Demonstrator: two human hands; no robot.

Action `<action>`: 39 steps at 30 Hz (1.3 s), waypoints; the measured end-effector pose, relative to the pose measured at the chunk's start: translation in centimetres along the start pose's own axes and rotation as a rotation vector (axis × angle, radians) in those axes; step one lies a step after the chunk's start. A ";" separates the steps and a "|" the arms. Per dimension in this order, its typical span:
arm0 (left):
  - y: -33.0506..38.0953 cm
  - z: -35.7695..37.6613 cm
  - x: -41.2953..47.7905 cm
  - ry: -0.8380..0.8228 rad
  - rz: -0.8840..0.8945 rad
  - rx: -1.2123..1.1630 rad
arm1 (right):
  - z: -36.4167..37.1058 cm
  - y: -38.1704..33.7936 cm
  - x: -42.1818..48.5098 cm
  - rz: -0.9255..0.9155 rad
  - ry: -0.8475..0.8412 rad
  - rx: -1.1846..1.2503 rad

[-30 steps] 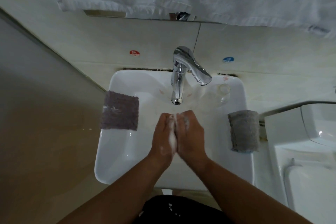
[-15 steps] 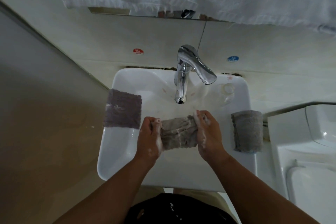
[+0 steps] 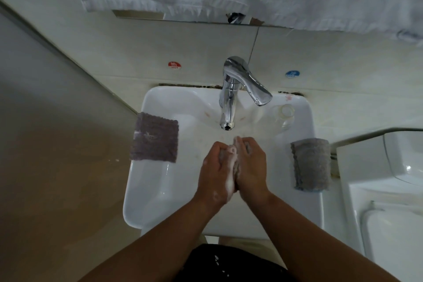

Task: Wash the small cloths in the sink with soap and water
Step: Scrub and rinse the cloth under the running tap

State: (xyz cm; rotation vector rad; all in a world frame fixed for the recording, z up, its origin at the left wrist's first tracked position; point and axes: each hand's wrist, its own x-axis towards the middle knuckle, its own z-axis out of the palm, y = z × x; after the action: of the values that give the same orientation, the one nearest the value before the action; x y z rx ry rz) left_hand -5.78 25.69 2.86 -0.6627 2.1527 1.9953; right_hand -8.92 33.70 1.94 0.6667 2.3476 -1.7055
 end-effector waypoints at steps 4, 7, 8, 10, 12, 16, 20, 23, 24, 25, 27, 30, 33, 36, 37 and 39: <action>-0.4 -1.2 2.3 0.124 -0.015 0.048 | 0.5 -1.0 -3.8 -0.194 -0.074 -0.078; -0.4 -0.4 0.1 -0.021 0.015 0.065 | -0.1 -0.6 -1.0 -0.188 -0.015 -0.177; -0.4 -0.3 -0.7 -0.066 0.034 0.099 | -0.4 -0.7 0.2 -0.136 -0.010 -0.171; -0.3 -0.5 -0.6 -0.078 0.019 0.082 | -0.3 -0.5 0.5 -0.072 -0.021 -0.172; -0.7 -1.1 1.1 0.027 -0.029 0.099 | 0.5 -0.6 -2.0 -0.062 -0.068 -0.198; 0.1 -1.6 1.2 -0.040 -0.021 0.113 | 0.9 -0.7 -3.2 -0.171 -0.061 -0.153; 0.4 -1.0 -0.3 -0.101 0.061 0.136 | -0.1 -0.9 0.8 -0.067 -0.013 -0.099; 0.5 -1.6 1.7 0.057 0.055 0.176 | 0.7 -1.4 -2.3 -0.076 -0.087 -0.164; 0.5 -2.0 2.0 0.117 0.037 0.166 | 0.9 -1.6 -3.4 -0.102 -0.122 -0.181; 0.3 -1.9 2.1 0.112 0.054 0.145 | 0.9 -1.6 -3.8 -0.148 -0.131 -0.182; 0.5 -1.4 0.9 0.003 0.121 0.204 | 0.5 -1.0 -2.1 -0.167 -0.068 -0.185; -0.1 -0.6 -1.0 0.011 0.329 0.372 | -0.4 -0.7 1.0 -0.055 -0.035 -0.086; 0.1 -1.2 1.1 0.059 0.194 0.378 | 0.3 -1.0 -1.4 -0.091 -0.090 -0.136; 0.7 -2.0 2.0 0.115 0.100 0.175 | 0.6 -1.7 -3.8 -0.212 -0.136 -0.138; 0.9 -1.7 1.4 0.070 0.161 0.176 | 0.4 -1.5 -3.1 -0.226 -0.103 -0.143; 0.6 -0.8 -0.5 -0.020 0.263 0.321 | -0.3 -1.3 -0.6 -0.148 -0.022 -0.107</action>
State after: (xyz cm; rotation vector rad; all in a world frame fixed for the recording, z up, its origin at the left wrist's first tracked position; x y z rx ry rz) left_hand -5.46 25.04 3.67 -0.3248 2.5809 1.6880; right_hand -9.00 33.50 3.41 0.4648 2.5078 -1.6194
